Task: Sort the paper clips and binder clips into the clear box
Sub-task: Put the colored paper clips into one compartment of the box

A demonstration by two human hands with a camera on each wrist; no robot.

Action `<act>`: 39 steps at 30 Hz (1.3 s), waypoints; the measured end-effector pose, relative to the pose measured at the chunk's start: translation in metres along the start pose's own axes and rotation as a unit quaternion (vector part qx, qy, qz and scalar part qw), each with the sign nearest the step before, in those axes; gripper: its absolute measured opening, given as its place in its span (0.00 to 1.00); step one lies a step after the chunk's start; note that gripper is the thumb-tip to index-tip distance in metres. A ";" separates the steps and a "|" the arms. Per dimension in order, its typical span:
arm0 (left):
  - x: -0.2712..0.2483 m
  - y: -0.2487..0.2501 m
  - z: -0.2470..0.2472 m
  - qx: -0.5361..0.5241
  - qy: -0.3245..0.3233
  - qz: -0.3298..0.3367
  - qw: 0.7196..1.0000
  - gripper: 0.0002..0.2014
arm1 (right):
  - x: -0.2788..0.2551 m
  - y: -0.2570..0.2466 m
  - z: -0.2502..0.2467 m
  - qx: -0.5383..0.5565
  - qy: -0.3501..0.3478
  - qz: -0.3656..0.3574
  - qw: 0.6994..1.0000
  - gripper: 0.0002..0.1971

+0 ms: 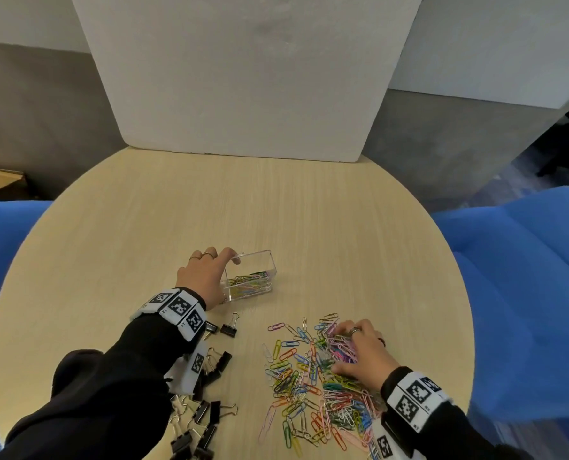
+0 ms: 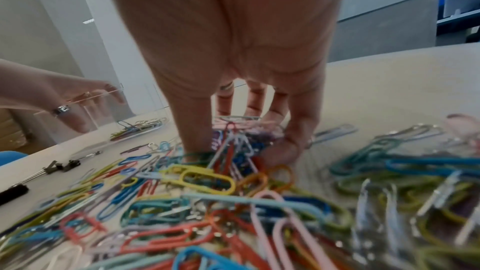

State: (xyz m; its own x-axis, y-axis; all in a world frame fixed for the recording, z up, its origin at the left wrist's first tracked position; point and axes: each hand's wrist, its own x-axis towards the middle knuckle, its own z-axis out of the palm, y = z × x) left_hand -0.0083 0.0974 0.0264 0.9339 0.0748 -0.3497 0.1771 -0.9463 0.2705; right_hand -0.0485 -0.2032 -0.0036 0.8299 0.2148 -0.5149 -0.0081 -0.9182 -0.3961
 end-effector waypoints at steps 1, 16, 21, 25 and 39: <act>0.000 0.000 0.000 0.000 0.000 0.000 1.000 0.31 | 0.001 -0.001 0.002 0.002 0.006 -0.005 1.000 0.22; -0.007 0.000 0.003 0.005 0.001 0.003 1.000 0.30 | 0.017 -0.014 -0.015 0.061 0.060 -0.036 0.996 0.09; -0.012 0.001 0.005 0.019 -0.004 0.006 1.000 0.32 | 0.012 -0.057 -0.043 0.147 0.073 -0.096 0.982 0.08; -0.015 0.003 0.006 0.030 -0.006 0.007 1.000 0.32 | 0.024 -0.109 -0.063 0.172 0.064 -0.185 0.965 0.08; -0.016 0.005 0.004 0.043 -0.014 0.005 0.999 0.34 | 0.068 -0.140 -0.009 -0.058 0.164 -0.367 0.914 0.17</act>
State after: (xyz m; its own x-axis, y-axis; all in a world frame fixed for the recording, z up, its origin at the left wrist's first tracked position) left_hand -0.0241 0.0896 0.0298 0.9263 0.0585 -0.3722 0.1403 -0.9704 0.1966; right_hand 0.0143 -0.0628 0.0241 0.7107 0.6930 0.1209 0.6616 -0.6000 -0.4498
